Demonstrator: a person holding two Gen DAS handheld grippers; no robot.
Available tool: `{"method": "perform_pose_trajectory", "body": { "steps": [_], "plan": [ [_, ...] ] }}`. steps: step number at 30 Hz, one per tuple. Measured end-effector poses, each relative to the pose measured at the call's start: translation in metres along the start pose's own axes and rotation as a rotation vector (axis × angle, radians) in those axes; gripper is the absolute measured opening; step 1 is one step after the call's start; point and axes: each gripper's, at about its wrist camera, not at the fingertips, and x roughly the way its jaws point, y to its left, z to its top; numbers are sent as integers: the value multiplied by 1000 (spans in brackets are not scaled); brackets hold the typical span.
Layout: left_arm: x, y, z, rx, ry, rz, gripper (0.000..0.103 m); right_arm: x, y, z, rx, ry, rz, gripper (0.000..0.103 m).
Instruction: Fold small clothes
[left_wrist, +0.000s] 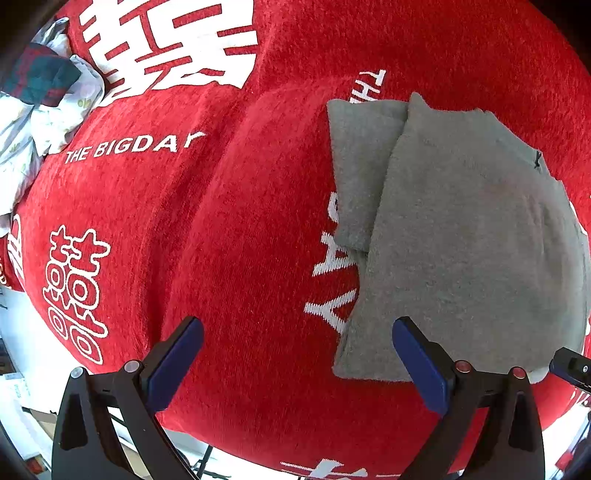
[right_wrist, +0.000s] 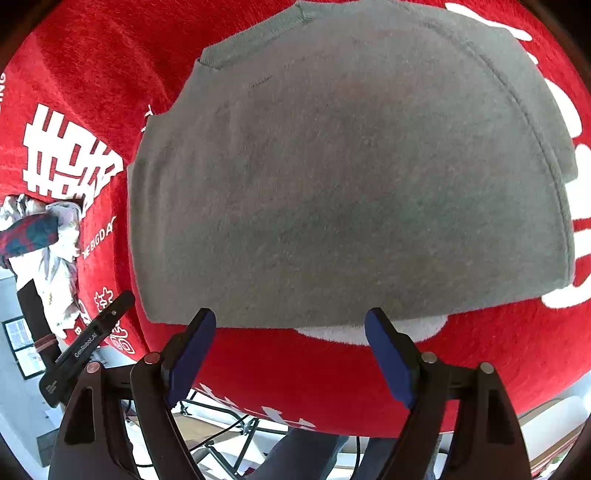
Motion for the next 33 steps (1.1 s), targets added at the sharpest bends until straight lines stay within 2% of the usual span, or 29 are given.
{"method": "perform_pose_trajectory", "body": {
  "steps": [15, 21, 33],
  "plan": [
    [4, -3, -1, 28, 12, -4, 102, 18, 12, -16, 53, 27, 126, 85],
    [7, -1, 1, 42, 17, -4, 102, 26, 14, -17, 81, 35, 140, 85],
    [10, 3, 8, 47, 16, -25, 102, 40, 23, -23, 134, 51, 272, 85]
  ]
}}
